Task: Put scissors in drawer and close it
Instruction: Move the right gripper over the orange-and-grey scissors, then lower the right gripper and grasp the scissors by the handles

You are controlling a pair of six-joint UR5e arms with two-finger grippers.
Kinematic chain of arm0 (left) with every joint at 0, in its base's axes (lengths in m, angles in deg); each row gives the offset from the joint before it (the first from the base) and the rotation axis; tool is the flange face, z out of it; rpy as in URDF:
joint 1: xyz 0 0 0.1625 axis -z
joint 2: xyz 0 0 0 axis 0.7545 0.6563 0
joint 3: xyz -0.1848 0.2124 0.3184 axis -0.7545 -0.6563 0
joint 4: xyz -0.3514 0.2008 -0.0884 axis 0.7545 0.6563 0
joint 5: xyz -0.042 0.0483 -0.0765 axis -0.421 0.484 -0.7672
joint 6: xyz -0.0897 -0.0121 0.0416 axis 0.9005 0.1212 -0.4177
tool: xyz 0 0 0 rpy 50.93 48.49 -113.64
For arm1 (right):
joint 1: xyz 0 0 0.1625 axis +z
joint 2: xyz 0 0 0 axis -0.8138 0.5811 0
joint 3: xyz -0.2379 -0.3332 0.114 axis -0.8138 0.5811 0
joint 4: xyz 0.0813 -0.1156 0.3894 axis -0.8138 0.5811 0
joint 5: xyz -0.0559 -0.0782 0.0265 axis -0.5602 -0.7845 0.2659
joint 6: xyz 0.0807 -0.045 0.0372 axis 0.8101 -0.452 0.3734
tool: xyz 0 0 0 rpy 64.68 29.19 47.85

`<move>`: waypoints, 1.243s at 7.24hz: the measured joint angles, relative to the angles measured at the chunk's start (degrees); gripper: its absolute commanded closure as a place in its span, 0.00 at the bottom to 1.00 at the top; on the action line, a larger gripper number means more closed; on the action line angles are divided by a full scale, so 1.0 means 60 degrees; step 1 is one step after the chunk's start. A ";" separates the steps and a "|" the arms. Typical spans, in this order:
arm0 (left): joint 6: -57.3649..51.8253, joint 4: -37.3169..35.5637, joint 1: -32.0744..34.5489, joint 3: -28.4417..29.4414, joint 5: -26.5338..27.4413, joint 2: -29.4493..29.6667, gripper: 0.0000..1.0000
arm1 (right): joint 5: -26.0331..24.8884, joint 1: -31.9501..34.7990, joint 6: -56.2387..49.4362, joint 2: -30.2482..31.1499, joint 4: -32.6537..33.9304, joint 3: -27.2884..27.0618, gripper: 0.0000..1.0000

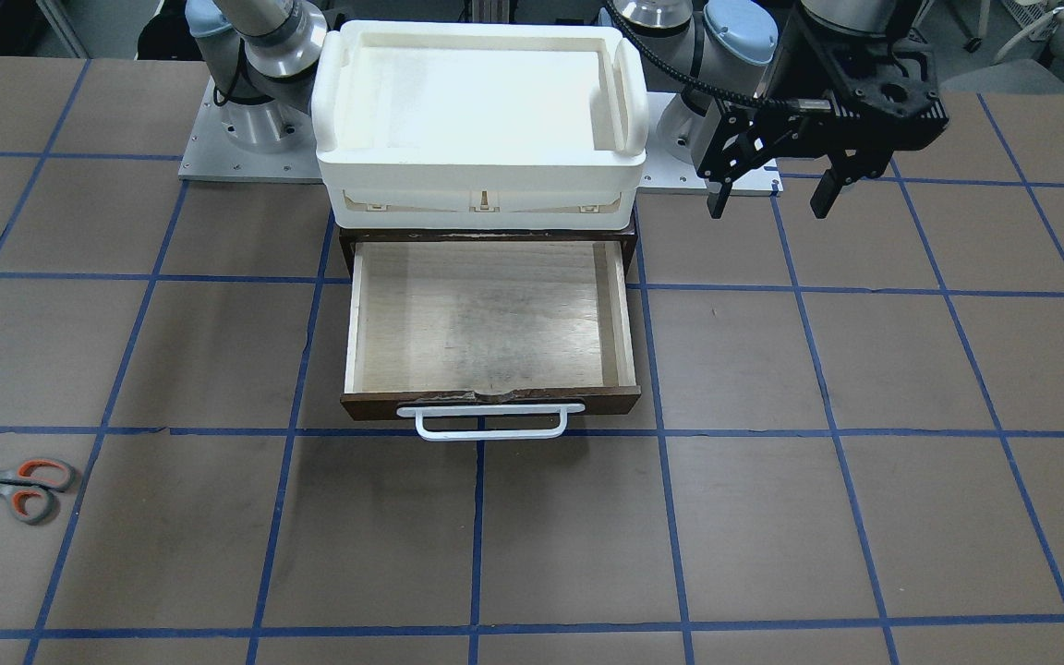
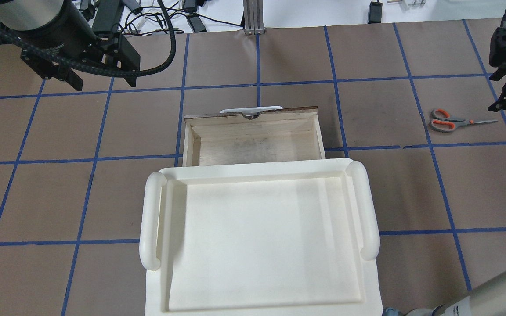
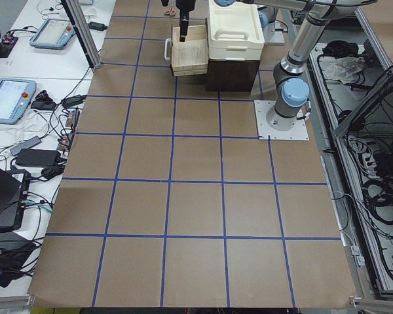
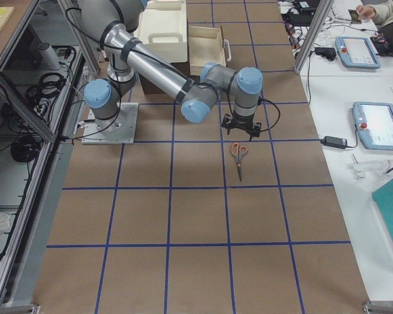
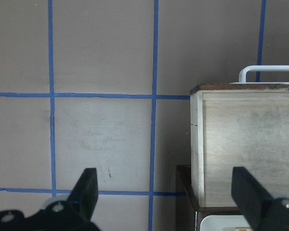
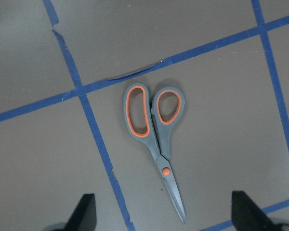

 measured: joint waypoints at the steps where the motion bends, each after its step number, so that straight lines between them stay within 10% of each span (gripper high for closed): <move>1: 0.0000 -0.0001 0.0000 0.0000 0.0000 -0.0001 0.00 | -0.0007 -0.0013 -0.0779 -0.0360 0.0151 -0.0008 0.00; 9: 0.0000 -0.0001 -0.0013 0.0000 0.0002 -0.0006 0.00 | -0.0104 -0.0023 -0.3485 -0.2066 0.1526 -0.0024 0.07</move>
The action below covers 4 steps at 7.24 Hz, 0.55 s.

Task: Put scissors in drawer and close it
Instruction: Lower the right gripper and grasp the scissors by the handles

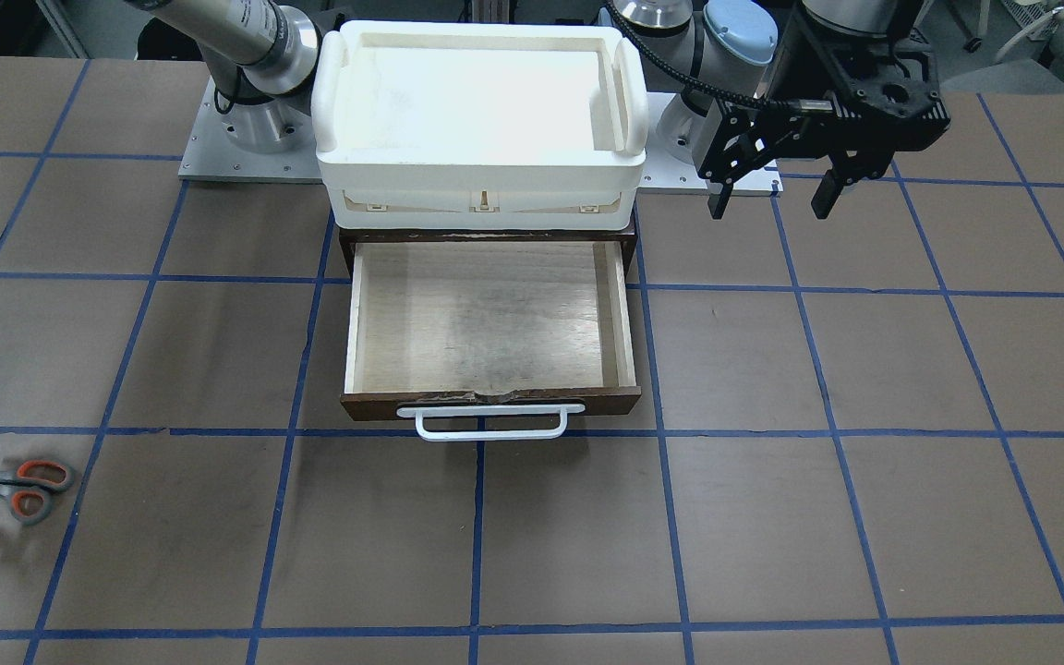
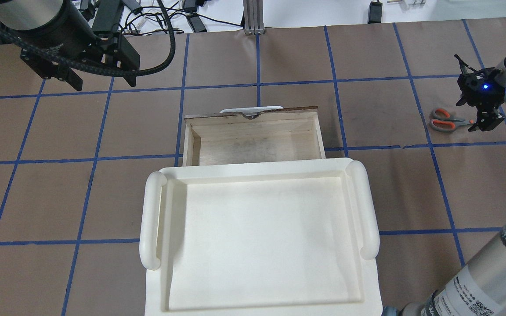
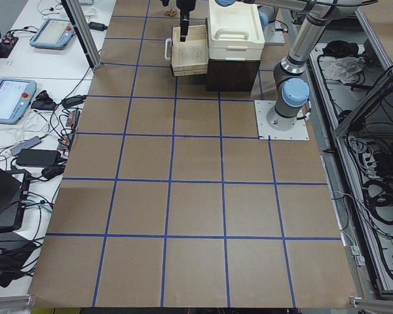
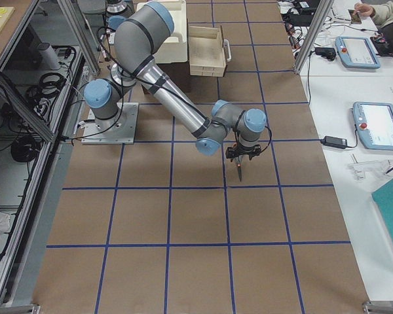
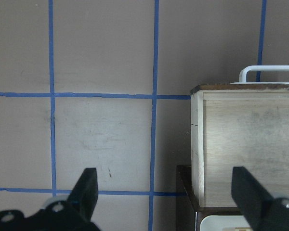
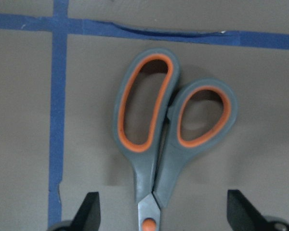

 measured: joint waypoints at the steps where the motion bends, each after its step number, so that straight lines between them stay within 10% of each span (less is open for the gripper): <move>1: 0.0000 0.0000 -0.0001 0.0000 -0.0001 -0.0001 0.00 | -0.0007 0.0001 -0.0005 -0.0024 0.0002 -0.0005 0.08; 4: 0.0000 0.0000 -0.0002 0.0000 -0.0002 0.0002 0.00 | -0.0029 0.0007 -0.0005 -0.0094 -0.0011 -0.0010 0.14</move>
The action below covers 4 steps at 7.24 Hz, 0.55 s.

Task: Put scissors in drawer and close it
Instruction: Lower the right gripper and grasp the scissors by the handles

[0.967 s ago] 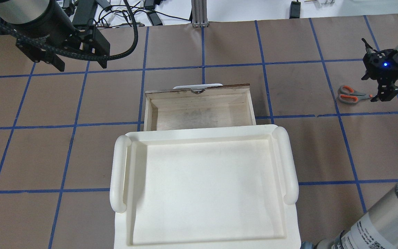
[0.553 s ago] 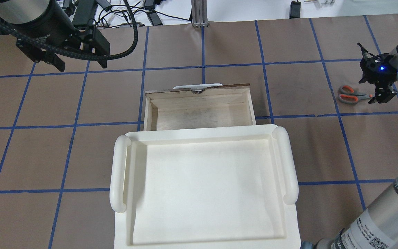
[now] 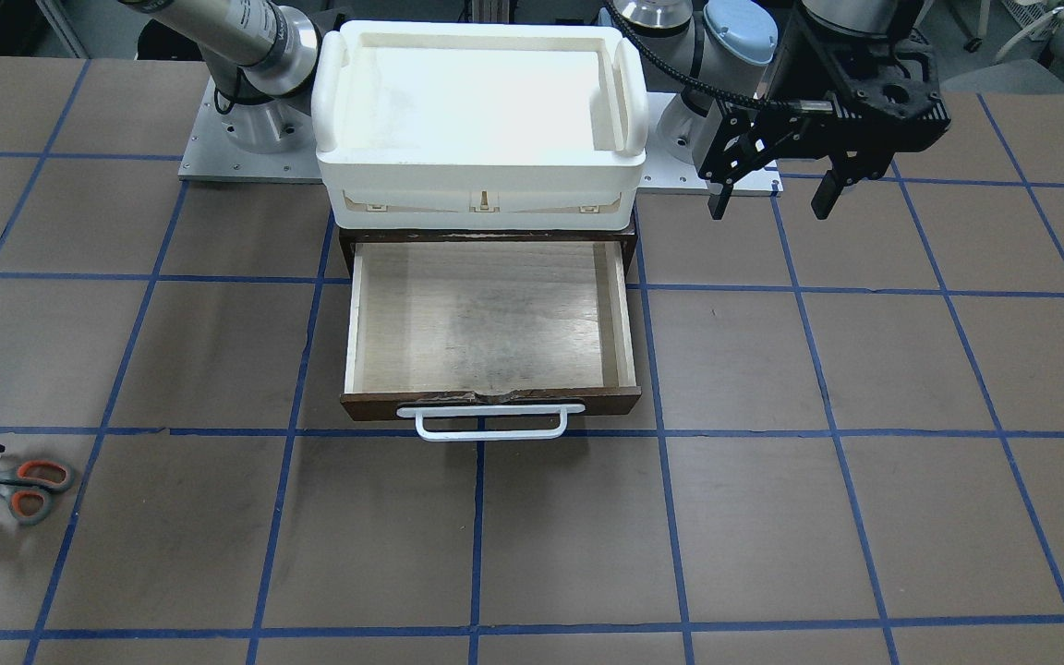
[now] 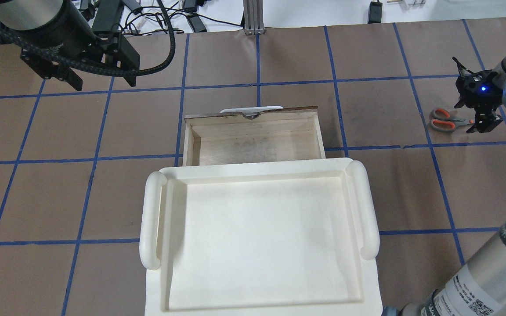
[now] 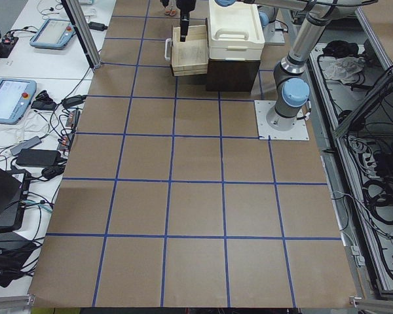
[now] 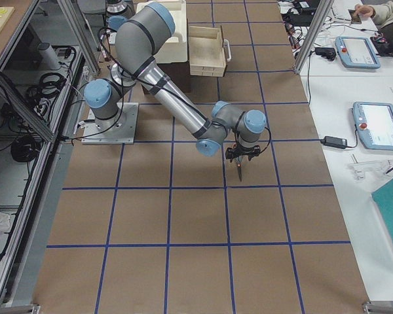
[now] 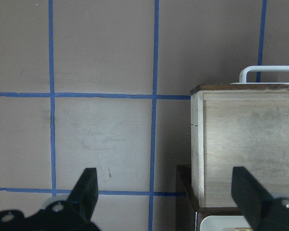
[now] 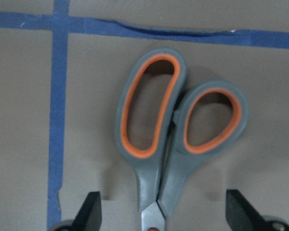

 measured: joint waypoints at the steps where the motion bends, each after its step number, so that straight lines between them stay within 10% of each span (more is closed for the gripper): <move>1: 0.0000 0.0000 -0.0001 0.0000 0.0000 -0.0006 0.00 | -0.0007 -0.0002 -0.0002 -0.0026 -0.0009 0.0000 0.17; 2: 0.0000 0.0000 0.0000 0.0000 0.0000 -0.0010 0.00 | -0.0040 0.0001 -0.0009 -0.0053 -0.0014 -0.0001 0.19; 3: 0.0000 0.0000 0.0000 0.0000 0.0003 -0.0010 0.00 | -0.0097 0.0005 -0.0012 -0.0059 -0.0016 -0.0001 0.42; 4: 0.0000 0.0000 0.0000 0.0000 0.0009 -0.0011 0.00 | -0.0135 0.0007 -0.0017 -0.0060 -0.0016 0.0000 0.91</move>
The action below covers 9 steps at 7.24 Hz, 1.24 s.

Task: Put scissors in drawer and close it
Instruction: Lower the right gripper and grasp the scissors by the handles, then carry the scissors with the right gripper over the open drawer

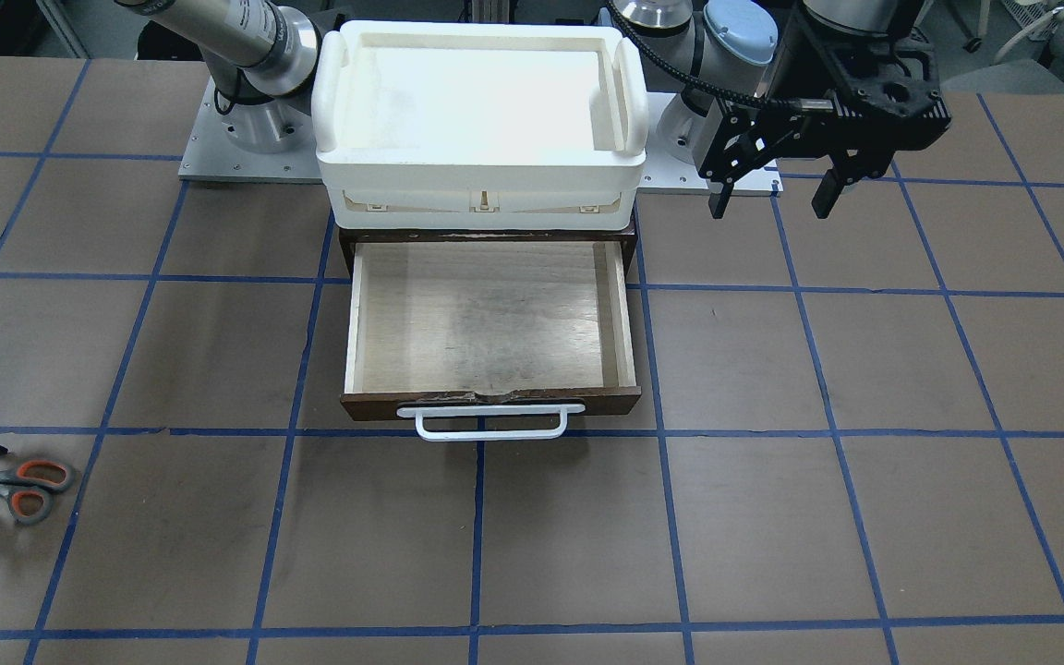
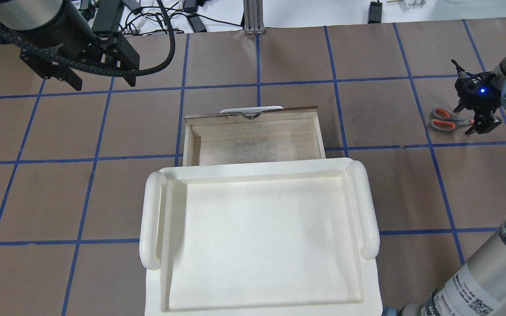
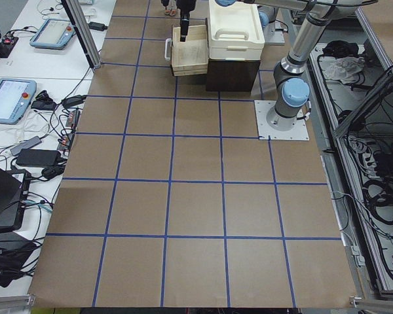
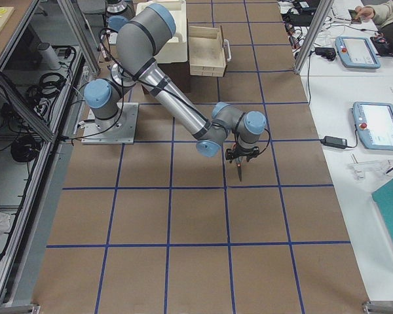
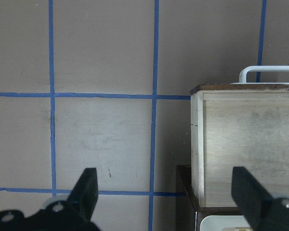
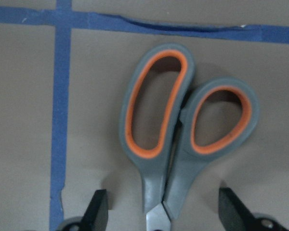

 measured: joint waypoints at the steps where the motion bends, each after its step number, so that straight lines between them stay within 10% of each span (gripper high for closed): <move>1: 0.0000 0.0000 0.0000 0.0000 0.0003 -0.0001 0.00 | -0.0102 0.0001 -0.0006 0.0011 0.0000 0.0007 1.00; 9: 0.0000 0.0000 0.0000 0.0000 -0.0009 0.0002 0.00 | -0.0470 0.0419 -0.0113 0.1078 -0.0183 0.0129 1.00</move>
